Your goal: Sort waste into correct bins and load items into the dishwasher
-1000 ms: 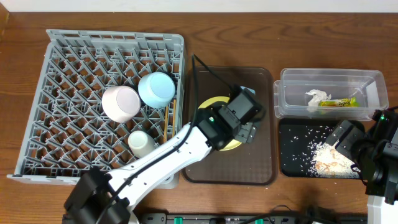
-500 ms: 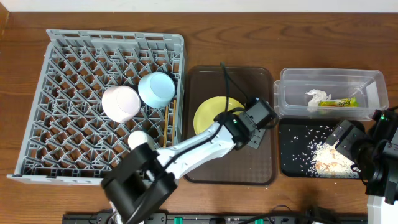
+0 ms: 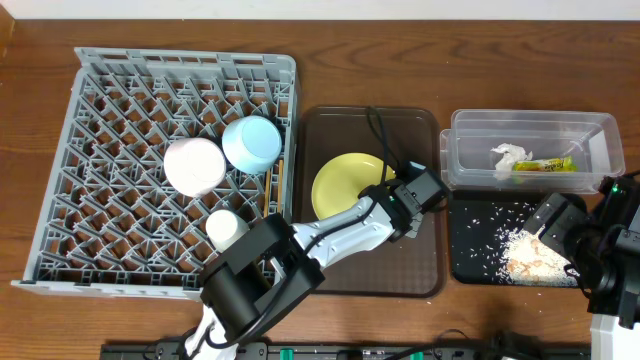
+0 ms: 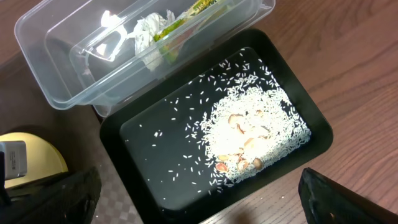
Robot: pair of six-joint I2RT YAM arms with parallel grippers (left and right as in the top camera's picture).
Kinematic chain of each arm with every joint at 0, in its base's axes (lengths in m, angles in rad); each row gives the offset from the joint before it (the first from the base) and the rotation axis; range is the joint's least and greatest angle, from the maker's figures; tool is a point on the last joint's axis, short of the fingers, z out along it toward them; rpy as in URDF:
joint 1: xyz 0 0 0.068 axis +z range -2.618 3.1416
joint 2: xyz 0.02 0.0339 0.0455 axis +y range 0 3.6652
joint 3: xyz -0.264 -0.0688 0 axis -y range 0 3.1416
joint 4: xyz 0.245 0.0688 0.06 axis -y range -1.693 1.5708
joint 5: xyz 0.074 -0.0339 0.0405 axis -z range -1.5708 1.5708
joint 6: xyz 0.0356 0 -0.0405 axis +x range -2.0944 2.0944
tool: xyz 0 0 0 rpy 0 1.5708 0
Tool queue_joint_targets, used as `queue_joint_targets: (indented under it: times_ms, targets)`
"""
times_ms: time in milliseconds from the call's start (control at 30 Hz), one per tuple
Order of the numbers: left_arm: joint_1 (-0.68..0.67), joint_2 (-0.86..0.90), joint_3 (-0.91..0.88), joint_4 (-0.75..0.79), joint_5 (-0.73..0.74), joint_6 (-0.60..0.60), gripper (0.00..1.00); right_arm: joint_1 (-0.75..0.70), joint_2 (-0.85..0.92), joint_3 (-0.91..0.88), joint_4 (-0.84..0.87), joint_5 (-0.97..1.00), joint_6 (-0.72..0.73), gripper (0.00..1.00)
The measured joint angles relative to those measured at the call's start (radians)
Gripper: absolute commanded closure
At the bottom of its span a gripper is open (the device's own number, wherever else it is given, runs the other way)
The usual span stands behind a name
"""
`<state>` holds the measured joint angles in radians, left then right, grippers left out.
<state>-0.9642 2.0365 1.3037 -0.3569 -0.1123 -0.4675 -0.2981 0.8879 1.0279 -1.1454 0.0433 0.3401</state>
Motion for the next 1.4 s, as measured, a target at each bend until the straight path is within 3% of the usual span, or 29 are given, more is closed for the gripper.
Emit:
queue_joint_targets:
  times_ms: [267,633,967,1133,1233,1300,1400]
  targets:
    - [-0.001,-0.023,-0.005,-0.026,-0.006,-0.002,0.93,0.0,0.0,0.0,0.0,0.0,0.0,0.01]
    - [-0.001,-0.211,-0.022,-0.116,0.009,-0.072,0.93,0.0,0.0,0.0,0.0,0.0,0.0,0.01]
    - [-0.001,-0.221,-0.022,-0.153,0.029,-0.097,0.92,0.0,0.0,0.0,0.0,0.0,0.0,0.01]
    - [-0.006,-0.221,-0.023,-0.215,0.018,-0.079,0.83,0.0,0.0,0.0,0.0,0.0,0.0,0.01]
    - [-0.006,-0.221,-0.023,-0.311,-0.065,-0.095,0.78,0.0,0.0,0.0,0.001,0.0,0.0,0.01]
    - [0.014,-0.221,-0.024,-0.351,-0.124,-0.109,0.78,0.0,0.0,0.0,0.0,0.0,0.0,0.01]
    - [0.065,-0.221,-0.026,-0.351,-0.142,-0.106,0.9,0.0,0.0,0.0,0.0,0.0,0.0,0.01]
